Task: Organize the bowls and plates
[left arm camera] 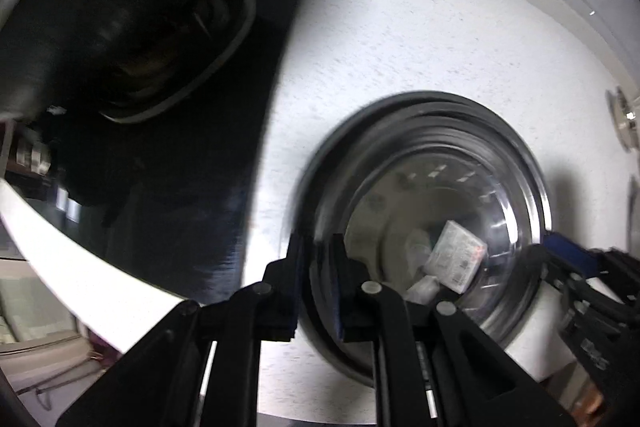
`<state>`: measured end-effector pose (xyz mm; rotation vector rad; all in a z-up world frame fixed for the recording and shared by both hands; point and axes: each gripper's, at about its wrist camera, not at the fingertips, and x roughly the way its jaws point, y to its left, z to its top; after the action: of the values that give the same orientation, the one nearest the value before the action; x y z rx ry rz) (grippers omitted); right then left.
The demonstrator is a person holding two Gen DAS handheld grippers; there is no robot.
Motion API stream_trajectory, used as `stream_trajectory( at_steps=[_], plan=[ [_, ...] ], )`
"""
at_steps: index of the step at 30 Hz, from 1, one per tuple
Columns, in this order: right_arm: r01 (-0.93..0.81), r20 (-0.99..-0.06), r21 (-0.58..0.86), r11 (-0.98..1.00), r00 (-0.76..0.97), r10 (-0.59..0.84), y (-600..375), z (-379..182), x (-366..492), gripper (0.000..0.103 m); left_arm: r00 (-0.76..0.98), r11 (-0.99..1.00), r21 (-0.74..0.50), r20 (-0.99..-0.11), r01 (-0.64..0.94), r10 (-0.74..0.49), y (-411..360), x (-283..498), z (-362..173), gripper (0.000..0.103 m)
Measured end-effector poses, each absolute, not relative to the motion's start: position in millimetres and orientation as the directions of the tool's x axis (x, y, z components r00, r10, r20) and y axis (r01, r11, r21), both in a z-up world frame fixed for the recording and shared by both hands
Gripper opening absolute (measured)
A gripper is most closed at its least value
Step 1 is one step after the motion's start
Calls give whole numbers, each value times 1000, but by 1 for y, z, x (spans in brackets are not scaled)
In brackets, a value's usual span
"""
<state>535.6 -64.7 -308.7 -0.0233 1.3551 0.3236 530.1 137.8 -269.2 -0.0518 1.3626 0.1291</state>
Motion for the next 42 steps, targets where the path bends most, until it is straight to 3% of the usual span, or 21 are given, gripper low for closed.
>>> stream_trajectory(
  at_steps=[1,2,3,8,15,18,21,24,28,36,42],
  plan=[
    [-242,-955,185,952,185,233,-68,-304,533,47,213,992,56,-974,-114,79,134,530,-264,13],
    [-241,-953,170,955,205,222,-73,-297,532,75,225,993,63,-971,-103,86,131,530,-258,13],
    [-242,-947,142,960,248,202,-77,-288,531,79,236,994,63,-968,-89,83,125,528,-251,13],
    [-187,-920,133,973,341,192,-120,-257,533,82,285,1000,20,-958,-14,23,98,530,-217,13],
    [58,-889,155,986,443,114,-238,-223,523,86,373,979,-62,-919,194,-132,11,548,-182,13],
    [181,-880,150,972,473,48,-298,-213,508,86,297,942,-135,-927,307,-230,-37,562,-183,13],
    [313,-873,149,938,488,-24,-360,-206,483,86,241,920,-121,-945,372,-222,-94,575,-188,13],
    [419,-871,143,897,483,-87,-410,-202,457,86,279,896,-84,-934,436,-223,-144,579,-183,29],
    [527,-873,142,838,466,-145,-463,-209,432,86,216,840,-138,-933,524,-288,-206,598,-188,44],
    [634,-894,138,761,410,-179,-540,-237,417,86,101,759,-183,-945,625,-312,-326,605,-212,47],
    [647,-909,187,739,399,-119,-564,-267,438,86,37,745,-205,-955,634,-294,-375,609,-231,47]
  ],
)
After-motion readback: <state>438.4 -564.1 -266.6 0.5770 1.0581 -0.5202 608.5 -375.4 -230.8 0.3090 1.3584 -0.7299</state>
